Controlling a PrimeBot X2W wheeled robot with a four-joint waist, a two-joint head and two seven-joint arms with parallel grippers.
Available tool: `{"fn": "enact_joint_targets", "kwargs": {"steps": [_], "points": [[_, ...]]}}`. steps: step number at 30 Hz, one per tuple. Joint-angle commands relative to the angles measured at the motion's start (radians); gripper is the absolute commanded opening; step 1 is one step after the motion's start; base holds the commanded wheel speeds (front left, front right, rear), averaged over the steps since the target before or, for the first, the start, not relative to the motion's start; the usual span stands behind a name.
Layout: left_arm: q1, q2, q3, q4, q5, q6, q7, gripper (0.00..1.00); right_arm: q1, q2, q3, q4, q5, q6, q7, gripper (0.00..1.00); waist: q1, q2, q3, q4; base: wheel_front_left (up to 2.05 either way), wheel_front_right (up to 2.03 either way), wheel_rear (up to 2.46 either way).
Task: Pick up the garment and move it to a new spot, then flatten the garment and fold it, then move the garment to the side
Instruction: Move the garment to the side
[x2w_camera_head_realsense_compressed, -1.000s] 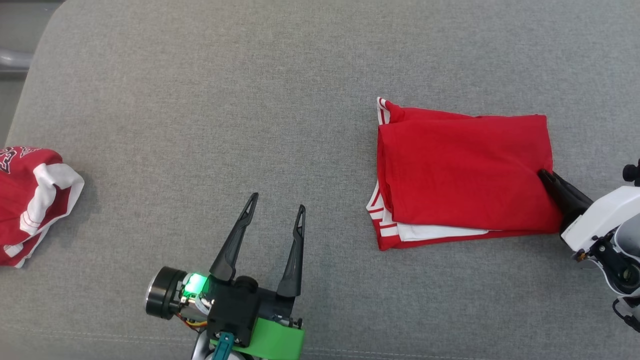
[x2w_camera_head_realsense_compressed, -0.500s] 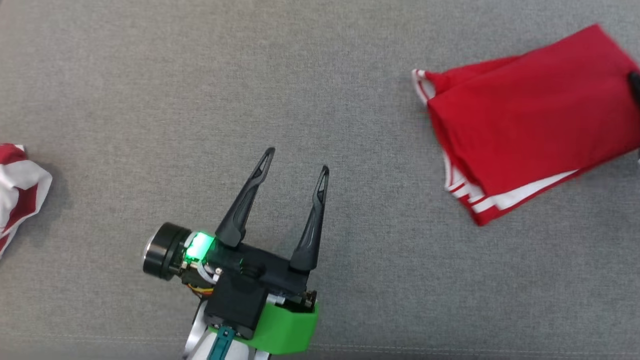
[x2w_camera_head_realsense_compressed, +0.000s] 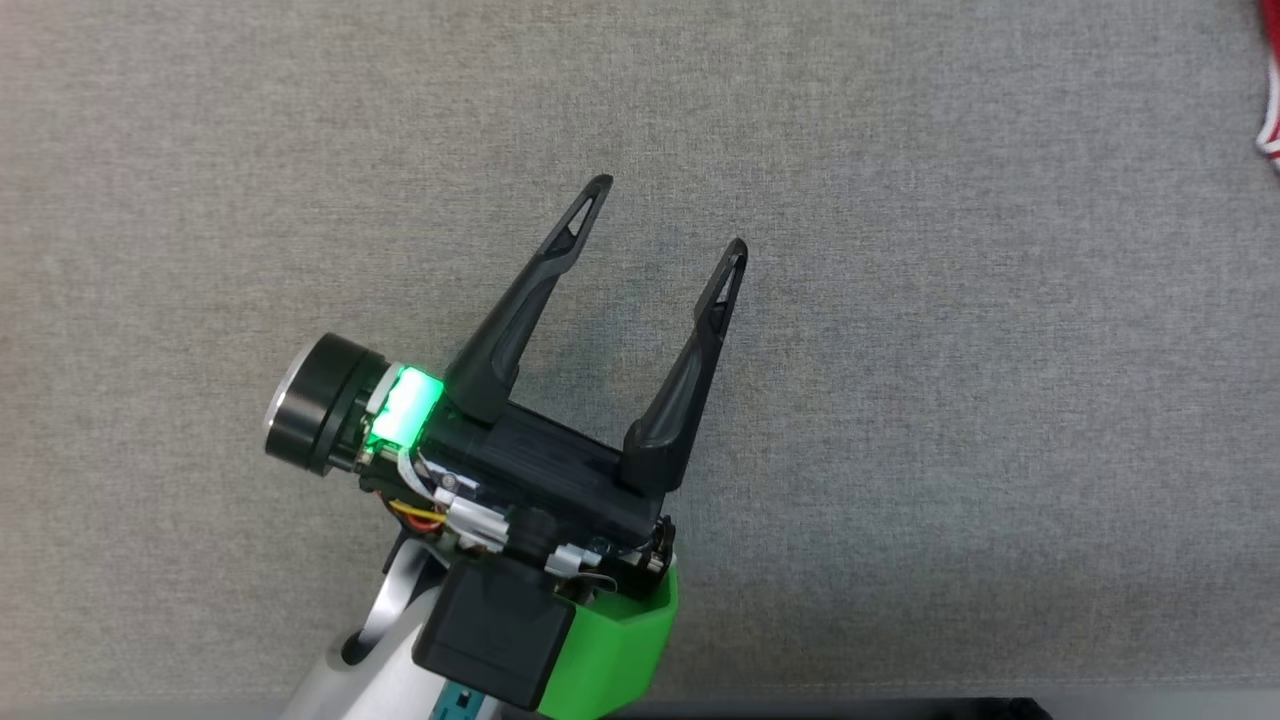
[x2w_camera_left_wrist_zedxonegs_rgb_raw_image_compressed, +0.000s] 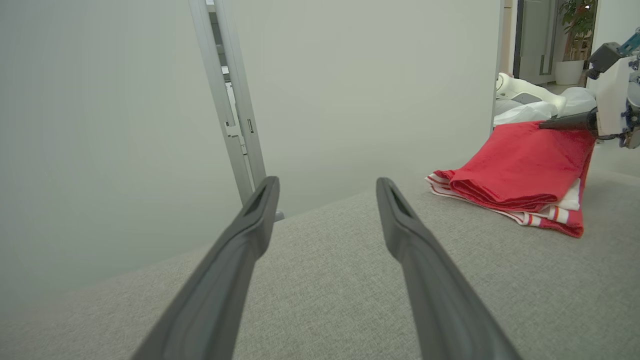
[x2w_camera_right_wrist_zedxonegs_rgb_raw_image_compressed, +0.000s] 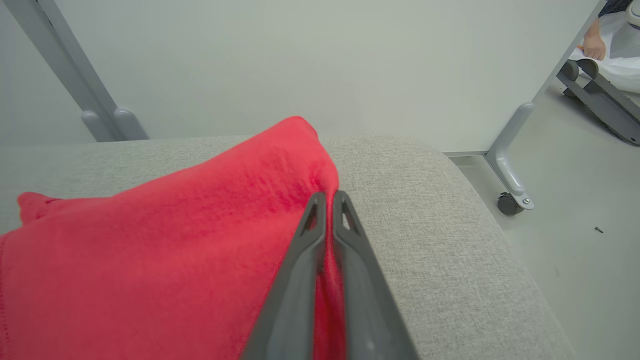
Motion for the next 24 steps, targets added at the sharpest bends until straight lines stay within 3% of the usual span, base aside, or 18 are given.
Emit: {"fn": "enact_joint_targets", "kwargs": {"steps": [1, 9, 14, 15, 16, 21, 24], "points": [[-0.025, 0.015, -0.004, -0.007, 0.002, 0.009, 0.000, 1.00, 0.003, -0.013, -0.033, 0.005, -0.013, 0.000, -0.004, 0.00, -0.0002, -0.0001, 0.082, -0.034, 0.00, 0.00, 0.00], [-0.078, 0.048, -0.055, -0.009, -0.014, 0.043, 0.000, 1.00, 0.068, -0.066, -0.230, 0.032, -0.083, 0.000, -0.004, 0.00, -0.0002, -0.0001, 0.129, -0.044, 0.00, 0.00, 0.00], [-0.093, 0.056, -0.079, -0.008, -0.028, 0.063, 0.000, 1.00, 0.098, -0.063, -0.327, 0.061, -0.112, 0.000, -0.004, 0.00, -0.0002, -0.0001, 0.130, -0.033, 0.00, 0.00, 0.00], [-0.095, 0.056, -0.083, -0.007, -0.032, 0.065, 0.000, 1.00, 0.099, -0.057, -0.342, 0.059, -0.124, 0.000, -0.004, 0.62, -0.0002, -0.0001, 0.129, -0.030, 0.00, 0.00, 0.00], [-0.099, 0.055, -0.086, -0.005, -0.034, 0.070, 0.000, 1.00, 0.094, -0.050, -0.363, 0.055, -0.148, 0.000, -0.004, 1.00, -0.0002, -0.0001, 0.126, -0.024, 0.00, 0.00, 0.00], [-0.101, 0.045, -0.095, 0.002, -0.043, 0.091, 0.000, 1.00, 0.073, 0.028, -0.421, -0.021, -0.296, 0.000, -0.003, 1.00, -0.0002, -0.0001, 0.087, 0.003, 0.00, 0.00, 0.00], [-0.078, 0.042, -0.088, 0.015, -0.058, 0.109, 0.000, 1.00, 0.081, 0.124, -0.405, -0.088, -0.399, 0.000, -0.004, 1.00, -0.0002, -0.0001, 0.033, 0.019, 0.00, 0.00, 0.00]]}}
